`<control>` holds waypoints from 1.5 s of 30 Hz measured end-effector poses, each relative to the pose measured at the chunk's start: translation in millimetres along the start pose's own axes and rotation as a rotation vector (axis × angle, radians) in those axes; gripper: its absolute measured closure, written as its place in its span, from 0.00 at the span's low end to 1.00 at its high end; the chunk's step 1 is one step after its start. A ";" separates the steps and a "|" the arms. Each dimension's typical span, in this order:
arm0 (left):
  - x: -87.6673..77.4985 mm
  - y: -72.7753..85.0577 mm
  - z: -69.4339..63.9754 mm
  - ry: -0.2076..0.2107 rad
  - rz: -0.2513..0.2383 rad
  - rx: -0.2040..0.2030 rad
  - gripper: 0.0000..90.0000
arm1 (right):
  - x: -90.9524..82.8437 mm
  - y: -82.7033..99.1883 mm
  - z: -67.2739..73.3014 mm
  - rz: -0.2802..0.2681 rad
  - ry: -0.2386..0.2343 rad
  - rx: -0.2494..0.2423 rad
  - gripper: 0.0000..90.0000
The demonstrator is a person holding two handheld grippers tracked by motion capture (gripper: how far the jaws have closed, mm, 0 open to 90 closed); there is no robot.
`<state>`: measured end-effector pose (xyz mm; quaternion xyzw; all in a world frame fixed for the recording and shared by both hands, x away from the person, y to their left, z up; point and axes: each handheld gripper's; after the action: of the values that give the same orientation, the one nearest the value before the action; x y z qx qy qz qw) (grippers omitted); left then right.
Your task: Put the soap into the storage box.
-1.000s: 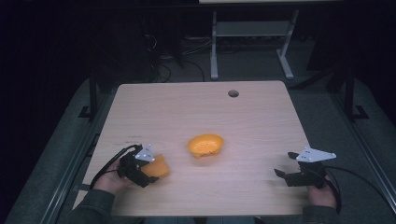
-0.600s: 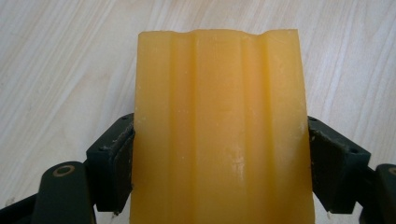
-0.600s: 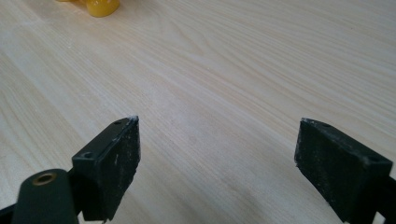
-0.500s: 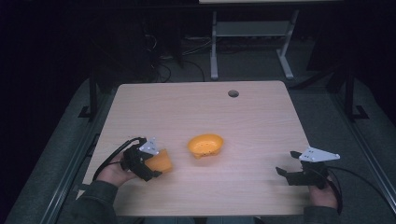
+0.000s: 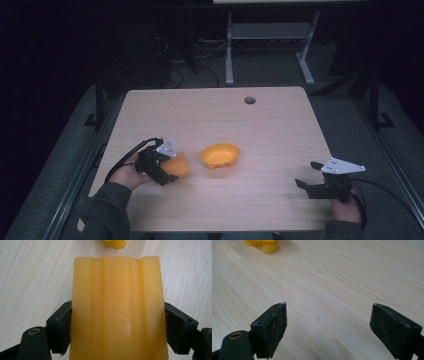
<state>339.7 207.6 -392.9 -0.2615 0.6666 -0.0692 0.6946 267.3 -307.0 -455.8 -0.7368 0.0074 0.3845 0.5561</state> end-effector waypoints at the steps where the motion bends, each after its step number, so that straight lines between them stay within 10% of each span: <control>1: -0.2 -1.5 0.7 -0.003 -0.001 0.005 0.23 | 0.1 0.0 -0.3 -0.001 -0.001 -0.002 0.15; 45: -1.5 -73.4 18.2 0.015 0.022 0.118 0.23 | -2.1 2.6 -5.0 -0.021 0.004 0.012 0.15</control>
<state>375.6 150.5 -358.5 -0.2121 0.6694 -0.1028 0.7045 267.6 -313.0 -456.3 -0.7341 0.0030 0.3771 0.5647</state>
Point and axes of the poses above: each handheld gripper's, and its own axes: x roughly forward along the jaws, y roughly out of its underside, z roughly to its left, and after that the axes turned 7 degrees about y, right-handed
